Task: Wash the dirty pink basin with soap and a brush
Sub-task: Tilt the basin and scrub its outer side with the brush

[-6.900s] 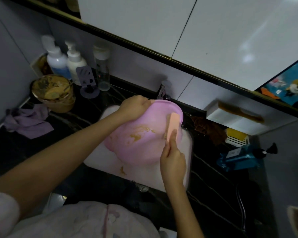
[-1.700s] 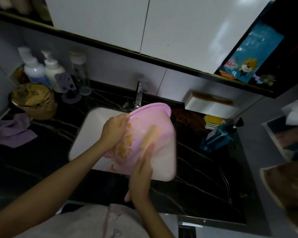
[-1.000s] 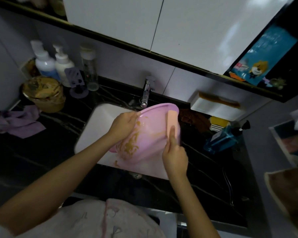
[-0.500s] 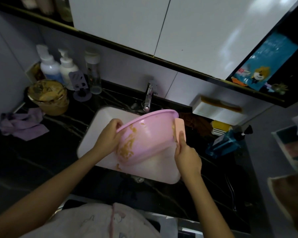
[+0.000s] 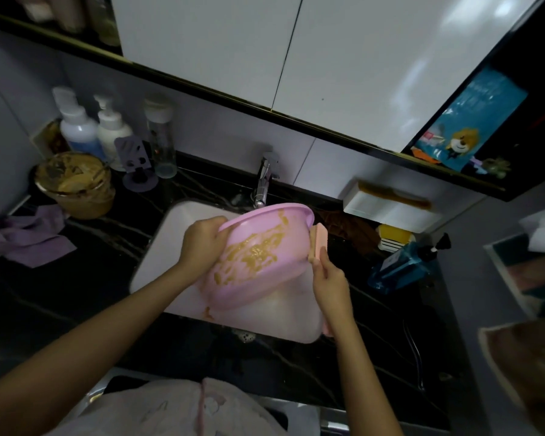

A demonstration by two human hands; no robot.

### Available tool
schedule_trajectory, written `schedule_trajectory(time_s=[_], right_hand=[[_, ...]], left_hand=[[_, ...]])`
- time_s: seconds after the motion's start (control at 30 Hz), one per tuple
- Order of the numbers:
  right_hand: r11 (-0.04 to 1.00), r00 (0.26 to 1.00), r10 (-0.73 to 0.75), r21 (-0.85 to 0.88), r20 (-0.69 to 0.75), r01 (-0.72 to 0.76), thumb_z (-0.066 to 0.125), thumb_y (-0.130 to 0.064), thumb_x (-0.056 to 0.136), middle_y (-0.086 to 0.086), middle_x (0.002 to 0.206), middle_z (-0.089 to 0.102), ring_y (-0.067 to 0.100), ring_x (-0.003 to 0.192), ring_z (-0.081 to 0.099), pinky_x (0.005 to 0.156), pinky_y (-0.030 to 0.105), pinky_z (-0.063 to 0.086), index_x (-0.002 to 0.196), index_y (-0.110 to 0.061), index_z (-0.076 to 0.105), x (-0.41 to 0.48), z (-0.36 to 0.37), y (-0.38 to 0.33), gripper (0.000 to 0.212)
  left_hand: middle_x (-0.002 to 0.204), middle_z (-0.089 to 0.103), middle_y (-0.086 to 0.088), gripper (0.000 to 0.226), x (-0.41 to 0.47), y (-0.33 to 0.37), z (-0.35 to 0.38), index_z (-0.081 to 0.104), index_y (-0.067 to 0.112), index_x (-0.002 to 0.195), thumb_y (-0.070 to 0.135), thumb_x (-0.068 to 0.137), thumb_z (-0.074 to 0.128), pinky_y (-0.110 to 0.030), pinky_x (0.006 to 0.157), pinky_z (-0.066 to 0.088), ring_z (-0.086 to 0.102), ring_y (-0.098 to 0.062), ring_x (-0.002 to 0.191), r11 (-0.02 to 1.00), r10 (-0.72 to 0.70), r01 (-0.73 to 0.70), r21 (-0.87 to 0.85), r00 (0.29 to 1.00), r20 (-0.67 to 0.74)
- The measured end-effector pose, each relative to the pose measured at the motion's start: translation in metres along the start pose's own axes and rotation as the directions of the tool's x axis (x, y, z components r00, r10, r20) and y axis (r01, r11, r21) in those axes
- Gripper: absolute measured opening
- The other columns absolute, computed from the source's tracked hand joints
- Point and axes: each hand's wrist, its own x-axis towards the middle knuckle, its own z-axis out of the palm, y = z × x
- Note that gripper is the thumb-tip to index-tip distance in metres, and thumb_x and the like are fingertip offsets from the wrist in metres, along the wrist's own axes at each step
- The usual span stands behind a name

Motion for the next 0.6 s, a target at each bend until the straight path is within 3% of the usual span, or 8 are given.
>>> schedule_trajectory(time_s=[0.07,0.13,0.2,0.23,0.33,0.4,0.5,0.6], right_hand=[[0.996,0.996,-0.088,-0.009,-0.013,0.088,0.036,-0.033,0.101,0.012,0.101,0.067,0.022,0.087,0.062,0.065,0.025,0.041,0.148,-0.029,0.027,-0.012,0.011,-0.016,0.049],[0.942,0.959,-0.273,-0.181,0.079,0.283,0.034,-0.039,0.1,0.01,0.083,0.066,0.023,0.072,0.062,0.055,0.027,0.039,0.148,-0.039,0.019,-0.028,0.017,-0.02,0.051],[0.837,0.92,-0.353,-0.382,0.168,0.391,0.032,-0.043,0.099,0.01,0.081,0.065,0.027,0.073,0.063,0.056,0.03,0.041,0.147,-0.045,0.015,-0.033,0.009,-0.011,0.051],[0.836,0.94,-0.314,-0.431,0.134,0.341,0.033,-0.042,0.099,0.01,0.08,0.065,0.027,0.072,0.063,0.056,0.031,0.043,0.148,-0.043,0.018,-0.022,0.002,-0.005,0.051],[0.97,0.994,-0.107,-0.224,-0.027,0.098,0.034,-0.036,0.1,0.008,0.08,0.065,0.022,0.07,0.063,0.06,0.036,0.053,0.147,-0.031,0.03,0.013,-0.007,-0.009,0.047],[0.953,0.98,-0.193,-0.228,0.042,0.198,0.033,-0.038,0.1,0.01,0.085,0.066,0.025,0.073,0.063,0.061,0.035,0.051,0.148,-0.035,0.024,0.004,0.005,-0.023,0.049],[0.841,0.912,-0.367,-0.355,0.183,0.409,0.03,-0.044,0.099,0.012,0.084,0.066,0.031,0.074,0.063,0.061,0.037,0.048,0.147,-0.045,0.015,-0.023,0.012,-0.016,0.05],[0.953,0.994,-0.105,-0.284,0.035,0.111,0.034,-0.037,0.099,0.014,0.091,0.067,0.03,0.081,0.064,0.069,0.041,0.054,0.146,-0.035,0.029,0.022,-0.009,-0.004,0.047]], left_hand=[[0.059,0.056,-0.006,0.032,0.007,0.009,0.006,0.051,0.016,0.065,0.037,0.088,0.043,-0.032,0.056,0.033,0.054,-0.03,0.063,0.994,0.05,-0.053,0.099,0.998,0.03],[0.064,0.059,-0.007,0.035,0.016,0.011,0.009,0.058,0.013,0.07,0.035,0.095,0.048,-0.03,0.058,0.029,0.052,-0.026,0.064,0.985,0.069,-0.073,0.153,0.997,0.03],[0.07,0.064,-0.012,0.032,0.021,0.011,0.009,0.062,0.009,0.074,0.03,0.095,0.051,-0.03,0.059,0.028,0.054,-0.029,0.068,0.978,0.079,-0.087,0.19,0.996,0.047],[0.072,0.065,-0.014,0.031,0.022,0.012,0.01,0.062,0.008,0.075,0.029,0.095,0.051,-0.03,0.059,0.028,0.056,-0.031,0.07,0.973,0.087,-0.099,0.21,0.994,0.065],[0.071,0.063,-0.013,0.032,0.028,0.018,0.018,0.058,0.01,0.072,0.03,0.096,0.05,-0.032,0.057,0.033,0.059,-0.033,0.071,0.966,0.102,-0.121,0.228,0.99,0.094],[0.07,0.063,-0.014,0.033,0.033,0.021,0.02,0.054,0.012,0.069,0.032,0.096,0.05,-0.032,0.057,0.033,0.058,-0.034,0.07,0.969,0.095,-0.112,0.221,0.992,0.084],[0.072,0.064,-0.017,0.034,0.043,0.015,0.013,0.056,0.009,0.07,0.031,0.095,0.051,-0.035,0.058,0.037,0.059,-0.036,0.074,0.974,0.068,-0.083,0.21,0.995,0.078],[0.071,0.065,-0.015,0.038,0.042,0.014,0.012,0.059,0.009,0.071,0.036,0.095,0.048,-0.033,0.058,0.035,0.059,-0.035,0.073,0.974,0.089,-0.107,0.198,0.991,0.101]])
